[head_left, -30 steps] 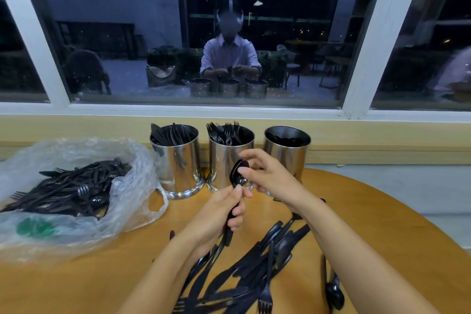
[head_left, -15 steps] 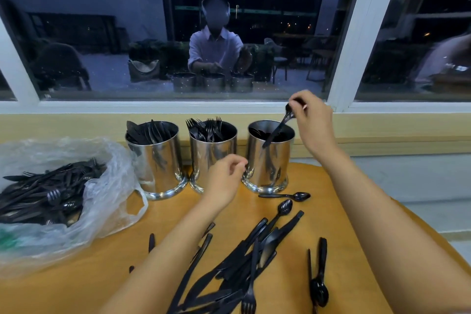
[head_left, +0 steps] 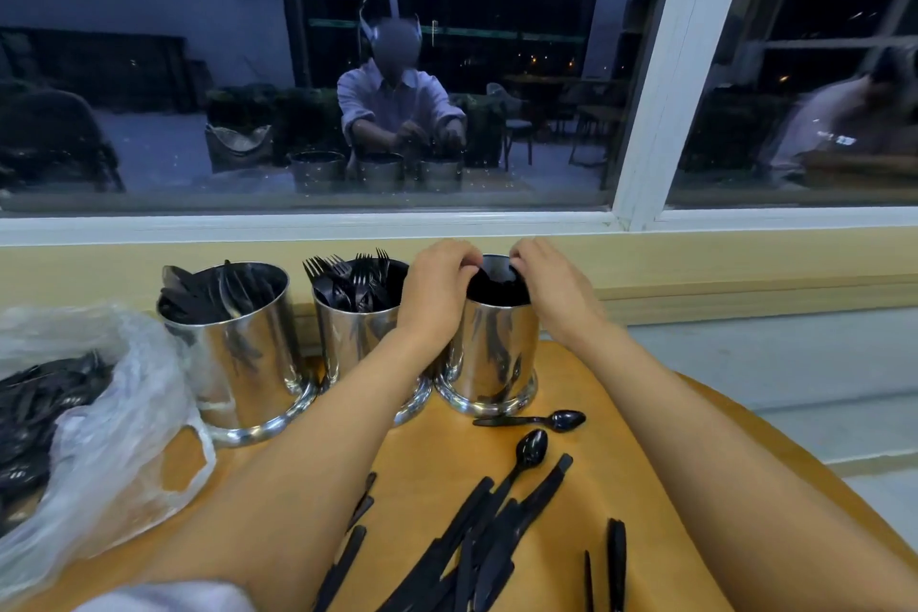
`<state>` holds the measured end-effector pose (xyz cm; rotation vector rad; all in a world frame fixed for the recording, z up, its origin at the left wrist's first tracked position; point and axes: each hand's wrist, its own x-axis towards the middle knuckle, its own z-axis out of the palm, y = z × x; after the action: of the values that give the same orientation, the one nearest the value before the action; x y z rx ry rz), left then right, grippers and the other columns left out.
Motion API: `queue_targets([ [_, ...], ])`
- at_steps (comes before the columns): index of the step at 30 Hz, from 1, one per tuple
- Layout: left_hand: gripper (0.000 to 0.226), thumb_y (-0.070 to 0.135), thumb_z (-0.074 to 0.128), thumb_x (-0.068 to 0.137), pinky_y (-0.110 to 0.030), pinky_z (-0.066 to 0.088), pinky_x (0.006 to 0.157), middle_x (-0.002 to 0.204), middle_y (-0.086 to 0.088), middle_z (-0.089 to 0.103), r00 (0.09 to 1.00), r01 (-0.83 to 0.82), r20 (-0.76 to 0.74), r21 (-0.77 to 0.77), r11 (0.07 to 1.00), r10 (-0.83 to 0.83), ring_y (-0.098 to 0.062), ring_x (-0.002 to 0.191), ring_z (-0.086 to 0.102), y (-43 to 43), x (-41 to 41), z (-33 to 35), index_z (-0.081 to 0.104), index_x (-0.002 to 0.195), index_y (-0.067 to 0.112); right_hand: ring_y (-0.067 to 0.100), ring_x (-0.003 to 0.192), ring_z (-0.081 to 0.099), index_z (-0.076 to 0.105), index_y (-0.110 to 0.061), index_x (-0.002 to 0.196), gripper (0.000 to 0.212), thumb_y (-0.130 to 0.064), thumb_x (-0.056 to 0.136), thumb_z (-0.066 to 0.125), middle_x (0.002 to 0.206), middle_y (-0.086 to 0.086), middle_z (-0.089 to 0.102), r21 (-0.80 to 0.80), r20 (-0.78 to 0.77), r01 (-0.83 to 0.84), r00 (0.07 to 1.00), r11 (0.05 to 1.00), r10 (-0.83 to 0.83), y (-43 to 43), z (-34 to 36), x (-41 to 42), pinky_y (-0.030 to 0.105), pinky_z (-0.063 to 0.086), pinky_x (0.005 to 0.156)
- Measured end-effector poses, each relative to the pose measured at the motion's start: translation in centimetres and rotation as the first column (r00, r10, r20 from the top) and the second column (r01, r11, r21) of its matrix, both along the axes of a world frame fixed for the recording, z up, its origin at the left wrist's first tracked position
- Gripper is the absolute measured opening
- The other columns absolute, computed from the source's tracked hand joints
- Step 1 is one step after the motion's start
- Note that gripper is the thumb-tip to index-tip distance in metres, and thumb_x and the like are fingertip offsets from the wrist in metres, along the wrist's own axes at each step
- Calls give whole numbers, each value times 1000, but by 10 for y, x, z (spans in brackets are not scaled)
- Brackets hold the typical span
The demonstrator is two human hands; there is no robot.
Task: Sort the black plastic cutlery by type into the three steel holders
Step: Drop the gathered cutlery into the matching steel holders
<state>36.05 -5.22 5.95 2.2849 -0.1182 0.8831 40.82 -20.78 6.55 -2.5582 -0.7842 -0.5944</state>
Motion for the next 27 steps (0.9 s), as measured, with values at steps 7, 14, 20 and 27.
queue_targets([
  [7,15,10,61,94,-35,50,88,99,-6,73,994,70,-87,66,995,-64,-20,95,65,-4,12,-6,75,100,8,26,94,49,65,-15,94,46,-39,104,26,88,2,60,-4,-87,-42,995,999,42,-5,-34,15,34,33,87],
  [14,26,12,47,101,-23,40,83,109,-8,70,932,150,-348,132,980,-96,-22,102,61,-1,16,10,73,105,7,21,113,45,62,-12,122,33,-29,103,40,119,3,61,158,-42,-43,998,987,50,-14,-30,3,23,28,90],
  [20,24,13,50,100,-17,42,80,103,4,69,990,64,-128,-3,998,-64,-7,93,58,7,-73,-7,70,114,13,9,113,43,61,-16,123,29,-28,102,44,119,-1,57,288,-109,-53,990,956,88,-41,-38,-65,24,33,93],
  [27,38,51,46,97,-31,39,94,118,9,64,919,-49,-385,90,995,80,-15,116,52,55,-236,-88,65,119,27,17,128,35,57,-27,128,39,-47,97,44,132,-9,49,107,-446,-46,890,993,90,-73,-105,-183,26,27,101],
])
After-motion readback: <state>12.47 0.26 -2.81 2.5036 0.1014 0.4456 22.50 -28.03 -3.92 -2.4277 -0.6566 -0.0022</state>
